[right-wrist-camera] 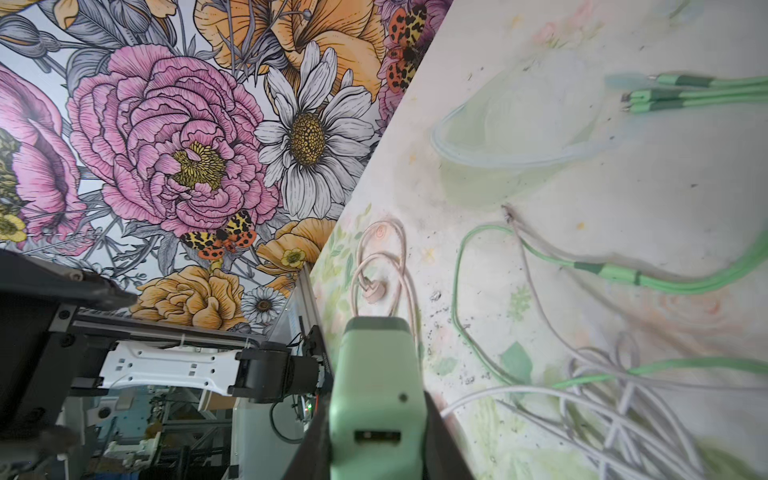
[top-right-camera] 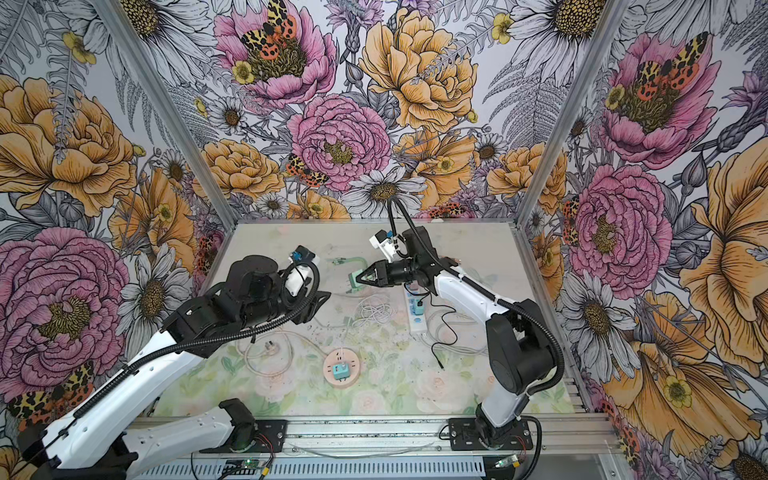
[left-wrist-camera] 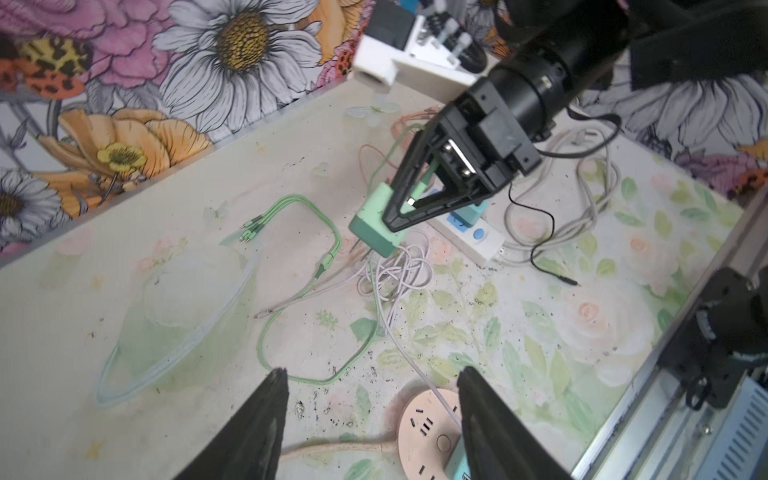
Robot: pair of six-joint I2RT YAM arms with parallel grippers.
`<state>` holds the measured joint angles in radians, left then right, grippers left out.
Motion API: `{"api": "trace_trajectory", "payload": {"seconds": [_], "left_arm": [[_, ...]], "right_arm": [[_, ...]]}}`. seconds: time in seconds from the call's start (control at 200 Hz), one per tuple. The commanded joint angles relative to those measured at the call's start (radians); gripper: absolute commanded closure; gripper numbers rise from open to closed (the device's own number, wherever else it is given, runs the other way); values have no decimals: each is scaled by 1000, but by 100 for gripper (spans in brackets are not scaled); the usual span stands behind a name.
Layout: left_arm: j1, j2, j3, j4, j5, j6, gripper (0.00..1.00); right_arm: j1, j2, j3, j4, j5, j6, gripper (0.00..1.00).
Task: Insert the plug
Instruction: 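Hold the light-green charger with both grippers above the round pink socket, then open the left gripper and draw it back while the right gripper carries the charger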
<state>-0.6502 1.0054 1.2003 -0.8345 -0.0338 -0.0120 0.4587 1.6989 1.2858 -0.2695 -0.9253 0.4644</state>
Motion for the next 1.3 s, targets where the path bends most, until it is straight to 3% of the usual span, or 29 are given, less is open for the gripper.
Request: {"api": "trace_trajectory", "payload": {"seconds": [0.0, 0.18, 0.31, 0.385, 0.49, 0.635, 0.756, 0.946, 1.086, 1.296], "left_arm": [[115, -6, -67, -18, 81, -222, 41], [222, 17, -197, -15, 130, -350, 55], [270, 51, -247, 3, 162, -365, 59], [322, 49, -258, 26, 218, -374, 61], [398, 41, -264, 39, 253, -392, 62], [544, 52, -322, 77, 311, -424, 58], [643, 62, -394, 161, 376, -460, 57], [670, 87, -432, 241, 417, -474, 55], [715, 84, -438, 265, 481, -479, 54], [738, 83, -443, 265, 542, -471, 53]], "right_arm": [[5, 1, 91, -128, 46, -150, 100], [37, -6, 175, -255, 166, -352, 100], [153, 73, 383, -574, 395, -650, 100], [209, 139, 497, -690, 504, -748, 100], [240, 193, 581, -734, 495, -793, 100], [320, 196, 574, -733, 569, -937, 100], [363, 202, 580, -731, 526, -997, 100], [444, 225, 585, -732, 554, -1167, 100], [462, 255, 599, -734, 534, -1199, 100], [498, 298, 562, -737, 613, -1257, 100]]}}
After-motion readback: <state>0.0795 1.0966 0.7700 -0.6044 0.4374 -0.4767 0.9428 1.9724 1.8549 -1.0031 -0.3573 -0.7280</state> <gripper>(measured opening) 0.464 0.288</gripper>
